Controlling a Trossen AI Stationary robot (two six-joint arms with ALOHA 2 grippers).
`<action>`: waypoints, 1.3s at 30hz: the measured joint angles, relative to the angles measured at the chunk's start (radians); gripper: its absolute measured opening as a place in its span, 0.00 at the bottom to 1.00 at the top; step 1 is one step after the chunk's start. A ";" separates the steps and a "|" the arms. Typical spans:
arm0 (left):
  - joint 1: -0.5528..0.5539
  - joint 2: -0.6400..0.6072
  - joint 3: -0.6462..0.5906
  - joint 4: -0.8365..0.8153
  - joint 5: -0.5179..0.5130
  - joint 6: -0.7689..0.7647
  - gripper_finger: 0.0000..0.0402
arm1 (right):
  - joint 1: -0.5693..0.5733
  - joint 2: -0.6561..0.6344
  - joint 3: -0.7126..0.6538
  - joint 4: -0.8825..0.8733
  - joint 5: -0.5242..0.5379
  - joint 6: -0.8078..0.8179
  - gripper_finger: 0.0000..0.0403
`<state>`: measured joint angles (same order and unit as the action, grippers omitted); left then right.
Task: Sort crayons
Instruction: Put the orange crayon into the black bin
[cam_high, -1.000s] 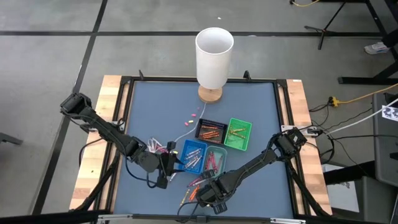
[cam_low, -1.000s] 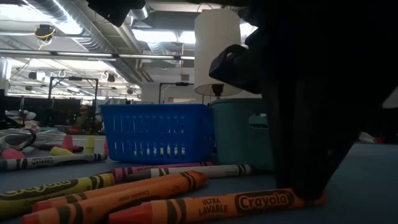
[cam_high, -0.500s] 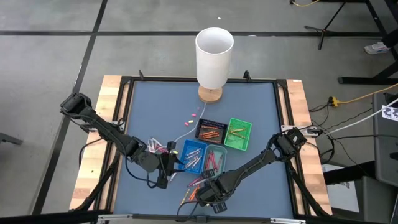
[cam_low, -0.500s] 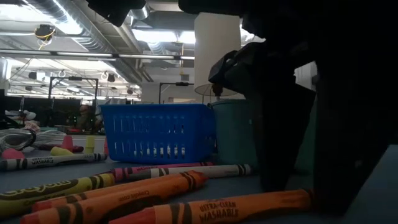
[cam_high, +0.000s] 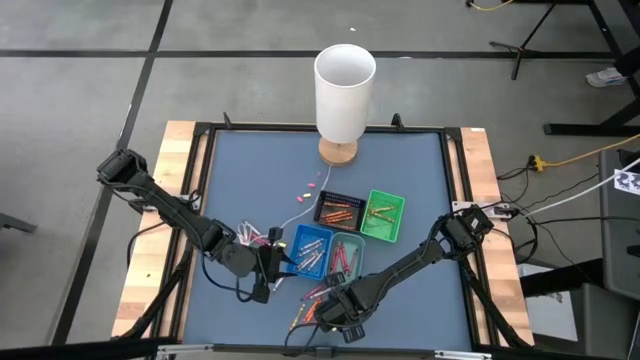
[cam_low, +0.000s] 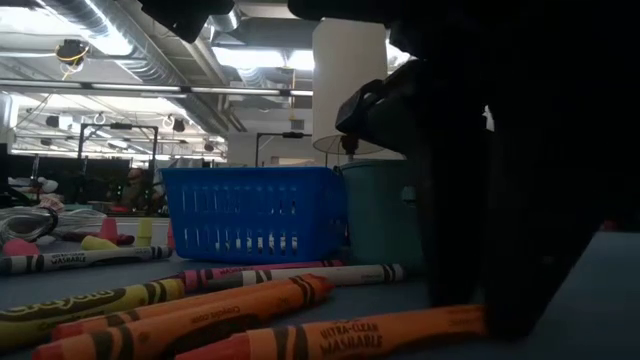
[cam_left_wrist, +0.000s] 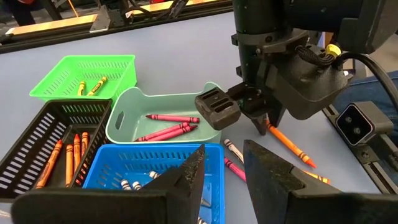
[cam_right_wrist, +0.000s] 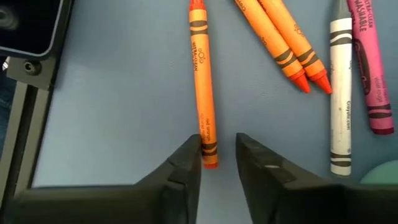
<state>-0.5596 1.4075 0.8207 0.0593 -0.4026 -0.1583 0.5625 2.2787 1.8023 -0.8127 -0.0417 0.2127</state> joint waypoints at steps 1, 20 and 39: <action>0.000 0.000 0.000 0.000 0.000 0.000 0.24 | 0.000 0.000 0.000 0.000 0.000 0.000 0.22; 0.000 0.000 0.000 0.000 0.000 0.000 0.24 | 0.000 -0.002 0.002 0.000 0.000 -0.001 0.04; 0.000 0.000 0.000 0.000 0.000 0.000 0.24 | 0.000 -0.002 0.004 -0.003 -0.003 -0.001 0.05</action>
<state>-0.5596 1.4075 0.8207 0.0590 -0.4026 -0.1583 0.5621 2.2765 1.8064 -0.8156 -0.0449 0.2119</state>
